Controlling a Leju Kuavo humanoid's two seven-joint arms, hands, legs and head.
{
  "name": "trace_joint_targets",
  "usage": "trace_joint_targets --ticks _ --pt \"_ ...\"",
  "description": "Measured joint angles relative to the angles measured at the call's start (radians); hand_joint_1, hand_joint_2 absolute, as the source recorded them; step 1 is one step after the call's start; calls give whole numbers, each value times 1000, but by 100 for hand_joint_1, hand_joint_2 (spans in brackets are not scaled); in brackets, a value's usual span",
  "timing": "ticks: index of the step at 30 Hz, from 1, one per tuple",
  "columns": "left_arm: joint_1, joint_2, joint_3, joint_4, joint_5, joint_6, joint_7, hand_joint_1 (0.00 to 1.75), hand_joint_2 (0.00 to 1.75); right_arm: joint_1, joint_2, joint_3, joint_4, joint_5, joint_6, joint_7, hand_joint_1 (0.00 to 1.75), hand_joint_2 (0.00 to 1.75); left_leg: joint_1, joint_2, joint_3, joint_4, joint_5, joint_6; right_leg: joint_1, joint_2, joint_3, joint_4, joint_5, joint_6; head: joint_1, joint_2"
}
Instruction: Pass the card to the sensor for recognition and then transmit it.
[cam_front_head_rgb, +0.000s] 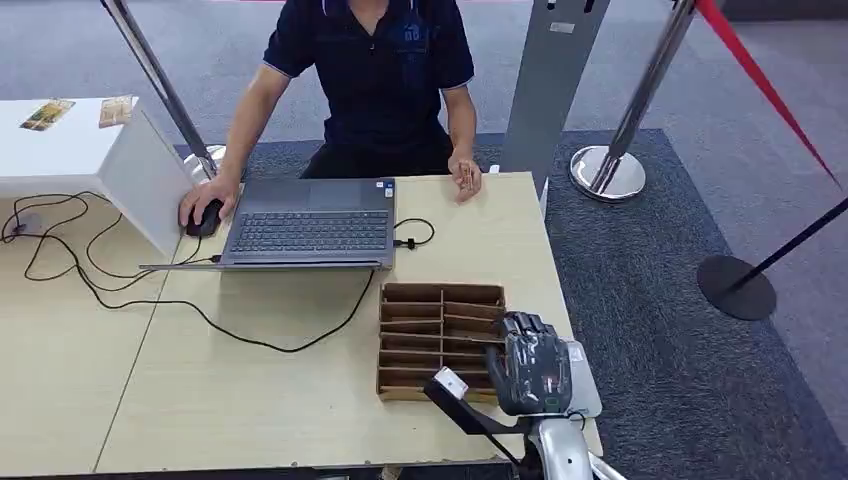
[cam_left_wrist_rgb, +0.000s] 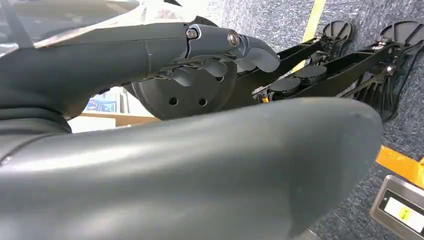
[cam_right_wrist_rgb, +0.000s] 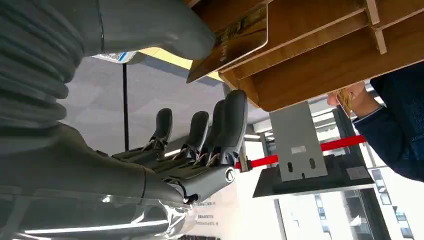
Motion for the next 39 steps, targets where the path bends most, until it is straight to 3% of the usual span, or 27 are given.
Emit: trace_joint_targets --ticks 3,11,19,22,27,30,31,39 --pt "0 0 0 0 0 0 0 0 0 0 0 0 0 -5 0 0 75 175 0 0 0 0 0 0 0 0 0 0 0 0 0 0" --pt "0 0 0 0 0 0 0 0 0 0 0 3 2 -22 -3 -1 82 175 0 0 0 0 0 0 0 0 0 0 0 0 0 0" --pt "0 1 0 0 0 0 -2 0 0 -4 8 9 17 -41 -13 -5 75 175 0 0 0 0 0 0 0 0 0 0 0 0 0 0" --pt "0 1 0 0 0 0 -3 0 0 -6 12 11 25 -45 -15 -5 84 175 0 0 0 0 0 0 0 0 0 0 0 0 0 0" --pt "0 1 0 0 0 0 -7 0 0 -10 16 14 41 -58 -19 -7 77 175 0 0 0 0 0 0 0 0 0 0 0 0 0 0" --pt "0 1 0 0 0 0 -8 0 0 -11 18 15 51 -61 -20 -7 108 175 0 0 0 0 0 0 0 0 0 0 0 0 0 0" --pt "0 1 0 0 0 0 -8 0 0 -12 19 16 53 -62 -21 -7 175 175 0 0 0 0 0 0 0 0 0 0 0 0 0 0" --pt "1 1 0 -1 0 0 -12 0 0 -19 22 16 73 -74 -33 -11 175 175 0 0 0 0 0 0 0 0 0 0 0 0 0 0"
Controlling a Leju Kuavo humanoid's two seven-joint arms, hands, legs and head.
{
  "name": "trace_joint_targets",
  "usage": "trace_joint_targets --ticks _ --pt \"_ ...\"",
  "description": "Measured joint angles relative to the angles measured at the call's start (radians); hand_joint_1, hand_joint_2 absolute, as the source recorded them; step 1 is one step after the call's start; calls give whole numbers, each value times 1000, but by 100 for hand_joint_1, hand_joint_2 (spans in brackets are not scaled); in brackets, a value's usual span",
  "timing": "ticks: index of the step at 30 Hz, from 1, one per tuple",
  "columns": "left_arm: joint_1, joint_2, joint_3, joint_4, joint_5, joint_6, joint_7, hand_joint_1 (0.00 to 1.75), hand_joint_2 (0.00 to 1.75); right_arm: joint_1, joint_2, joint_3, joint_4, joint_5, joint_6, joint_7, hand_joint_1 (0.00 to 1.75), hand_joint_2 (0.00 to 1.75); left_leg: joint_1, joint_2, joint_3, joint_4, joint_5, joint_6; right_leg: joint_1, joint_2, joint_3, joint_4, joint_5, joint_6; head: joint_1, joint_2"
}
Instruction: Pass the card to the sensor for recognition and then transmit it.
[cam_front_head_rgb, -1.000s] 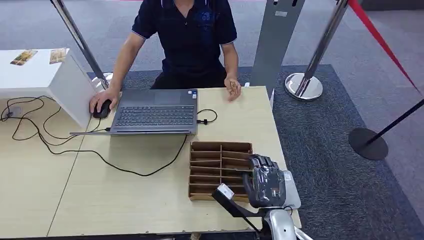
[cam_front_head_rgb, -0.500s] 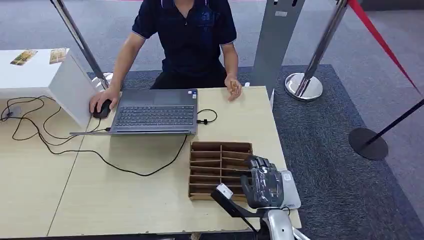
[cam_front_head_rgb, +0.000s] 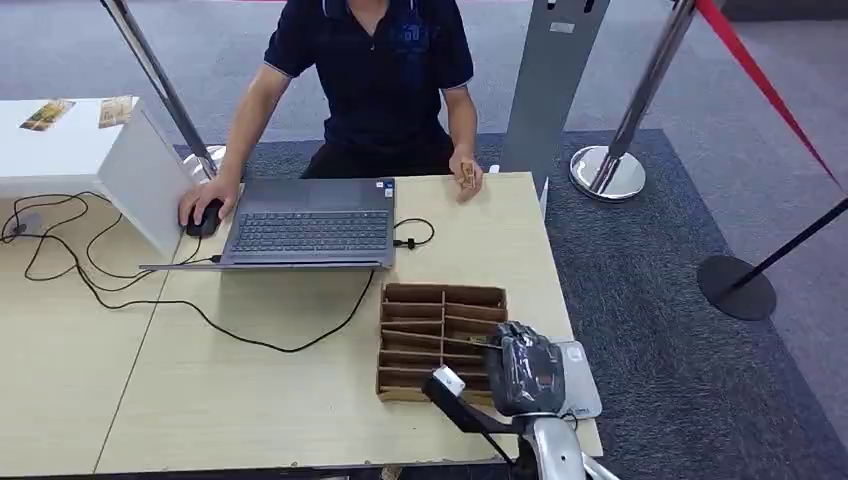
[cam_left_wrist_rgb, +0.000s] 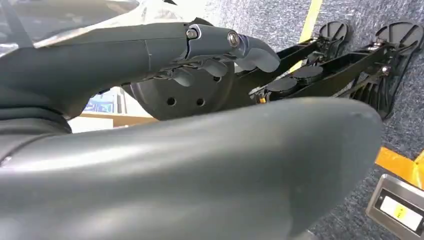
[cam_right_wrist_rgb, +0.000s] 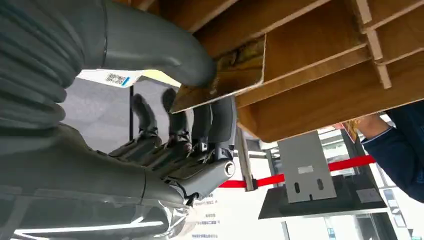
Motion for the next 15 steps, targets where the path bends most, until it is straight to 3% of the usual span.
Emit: trace_joint_targets --ticks 15 --pt "1 1 0 -2 0 0 -2 0 0 -6 1 1 11 -8 -13 -2 175 175 0 0 1 0 0 0 0 0 1 0 0 0 0 0"
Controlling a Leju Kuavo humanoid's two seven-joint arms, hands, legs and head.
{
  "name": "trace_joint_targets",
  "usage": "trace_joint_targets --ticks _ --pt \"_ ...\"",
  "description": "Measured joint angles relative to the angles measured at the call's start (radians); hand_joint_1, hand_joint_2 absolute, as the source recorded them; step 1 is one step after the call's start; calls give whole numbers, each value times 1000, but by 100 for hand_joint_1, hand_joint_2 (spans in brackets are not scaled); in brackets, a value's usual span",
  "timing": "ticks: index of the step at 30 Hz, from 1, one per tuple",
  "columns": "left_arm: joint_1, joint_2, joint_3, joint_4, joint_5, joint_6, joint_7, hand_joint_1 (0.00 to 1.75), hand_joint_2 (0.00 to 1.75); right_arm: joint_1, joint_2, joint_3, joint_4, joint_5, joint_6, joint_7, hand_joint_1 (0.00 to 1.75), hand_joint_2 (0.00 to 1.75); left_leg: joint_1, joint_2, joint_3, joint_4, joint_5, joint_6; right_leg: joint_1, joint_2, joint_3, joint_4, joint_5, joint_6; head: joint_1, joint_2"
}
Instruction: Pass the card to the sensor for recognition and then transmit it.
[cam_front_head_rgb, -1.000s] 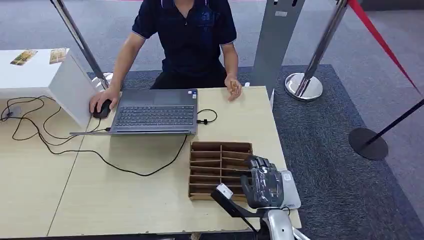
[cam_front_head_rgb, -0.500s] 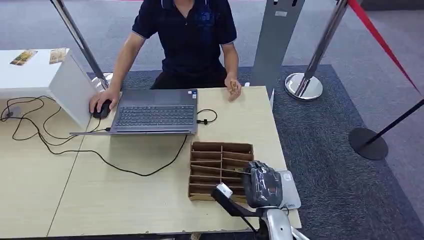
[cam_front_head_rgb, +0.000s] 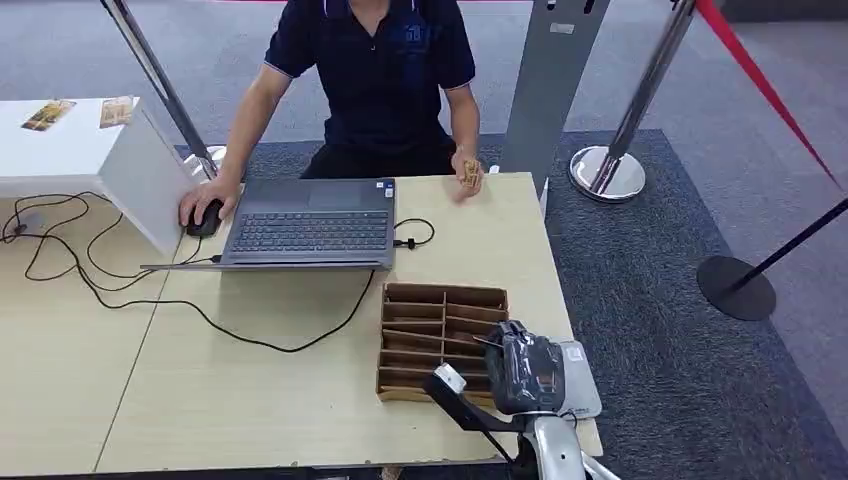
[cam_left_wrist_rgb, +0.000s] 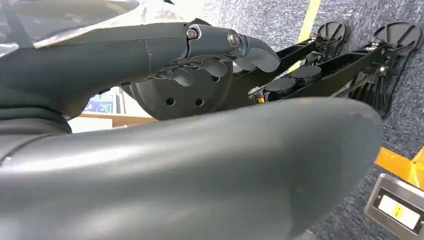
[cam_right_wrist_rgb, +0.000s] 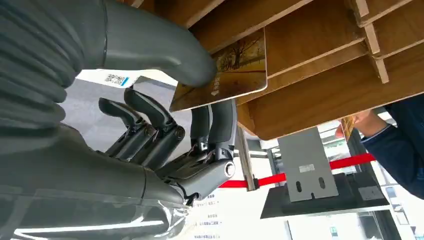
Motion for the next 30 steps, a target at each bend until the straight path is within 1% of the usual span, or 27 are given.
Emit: trace_joint_targets --ticks 3,5,7,9,13,16,18,20,22,27,30 --pt "0 0 0 -1 0 0 -1 0 0 0 -1 0 -1 0 0 0 175 175 0 0 0 0 0 0 0 0 0 0 0 0 0 0" --pt "0 0 0 -3 0 0 -1 0 0 2 -19 -1 -13 0 8 2 175 175 0 0 0 0 0 0 0 0 0 0 0 0 0 0" --pt "1 0 0 -5 0 0 3 0 0 11 -45 -7 -42 14 21 8 175 175 0 0 0 0 0 0 0 0 0 0 0 0 0 0" --pt "5 0 3 -8 0 0 11 0 0 37 -88 -27 -110 36 45 13 175 175 0 0 0 0 0 0 -1 0 -1 0 0 0 0 0" --pt "8 -2 9 -16 0 0 22 0 0 115 -185 -118 -292 45 107 14 175 175 -2 0 -1 1 -1 1 -2 0 -1 0 0 1 0 0" --pt "14 -7 22 -24 0 0 32 0 0 195 -254 -237 -458 40 128 14 175 175 -4 1 -1 1 -1 1 -3 0 -2 -1 0 1 1 0" --pt "13 -12 31 -31 0 0 38 0 0 257 -291 -322 -556 32 123 14 175 175 -4 0 -1 1 -2 2 -3 0 -2 -1 -1 1 1 0" --pt "15 -19 38 -35 2 0 44 0 0 304 -313 -394 -627 11 109 14 175 175 -4 0 -1 1 -2 2 -3 0 -2 -1 -1 1 0 0" --pt "14 -26 49 -39 0 0 46 0 0 347 -328 -462 -683 -14 71 14 175 175 -3 1 -1 1 -2 2 -3 0 -2 -1 -1 1 1 0" --pt "14 -37 65 -45 1 0 47 0 0 418 -339 -565 -736 -64 -13 8 175 175 -3 0 0 0 -1 2 -2 0 -1 -1 -1 1 0 0" --pt "13 -42 75 -47 1 0 46 0 0 441 -339 -606 -739 -76 -30 5 175 175 -2 0 0 0 -1 2 -2 0 -1 -1 -1 1 0 0"
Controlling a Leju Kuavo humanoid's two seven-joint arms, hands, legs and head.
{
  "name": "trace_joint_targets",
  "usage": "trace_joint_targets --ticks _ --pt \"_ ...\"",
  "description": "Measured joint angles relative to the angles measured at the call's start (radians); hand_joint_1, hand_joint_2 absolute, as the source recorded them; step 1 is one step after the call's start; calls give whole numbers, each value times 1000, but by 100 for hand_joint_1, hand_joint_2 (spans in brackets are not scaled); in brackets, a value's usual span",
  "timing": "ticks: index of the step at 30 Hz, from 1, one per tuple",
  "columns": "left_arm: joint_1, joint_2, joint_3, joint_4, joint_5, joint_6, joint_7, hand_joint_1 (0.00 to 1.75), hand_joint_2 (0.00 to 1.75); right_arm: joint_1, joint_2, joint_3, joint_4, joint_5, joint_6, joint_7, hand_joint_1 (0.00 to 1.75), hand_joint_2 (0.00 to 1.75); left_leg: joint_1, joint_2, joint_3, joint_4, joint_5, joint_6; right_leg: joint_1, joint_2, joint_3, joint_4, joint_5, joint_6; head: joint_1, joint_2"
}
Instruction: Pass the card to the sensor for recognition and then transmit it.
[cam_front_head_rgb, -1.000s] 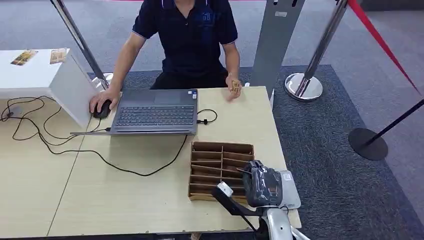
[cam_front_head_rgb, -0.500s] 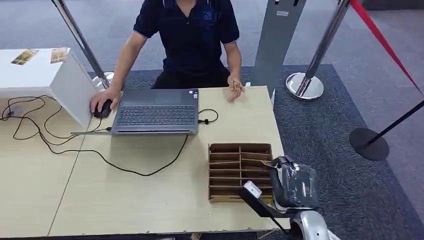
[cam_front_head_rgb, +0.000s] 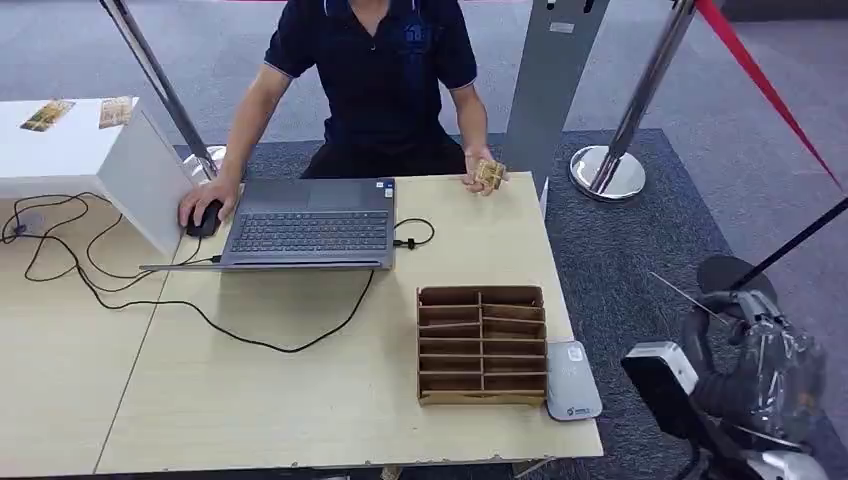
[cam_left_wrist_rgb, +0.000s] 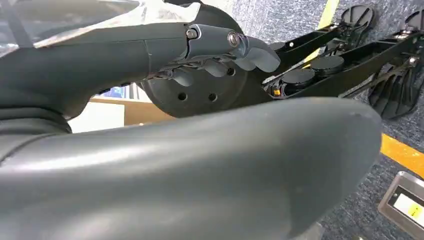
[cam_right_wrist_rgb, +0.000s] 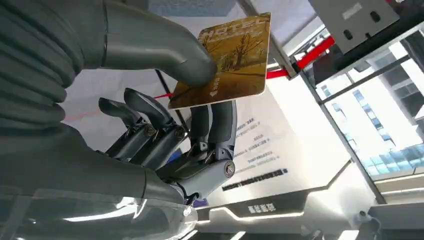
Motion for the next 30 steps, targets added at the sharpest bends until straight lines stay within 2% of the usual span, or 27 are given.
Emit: trace_joint_targets --ticks 5,10,14,22,30 --pt "-2 -5 7 0 0 0 -7 0 0 6 11 -35 8 -15 -6 -21 175 175 0 0 0 0 0 0 0 0 0 0 0 0 0 0" --pt "-7 -5 7 0 0 0 -22 0 0 -42 51 -17 52 32 -6 -60 175 175 0 0 0 0 0 0 0 0 1 0 0 0 0 0" --pt "-12 -4 7 0 0 0 -34 0 0 -120 117 49 133 77 -6 -88 175 175 1 0 0 0 1 -1 1 0 1 0 0 -1 0 0" --pt "-16 6 5 6 1 0 -59 0 0 -256 254 193 322 56 -6 -171 175 175 3 0 -1 0 1 -1 2 0 0 1 0 -1 0 0" --pt "-17 18 3 16 2 0 -68 0 0 -309 359 263 457 24 -6 -245 175 175 3 -1 -2 0 1 -1 3 0 0 1 0 -1 0 0"
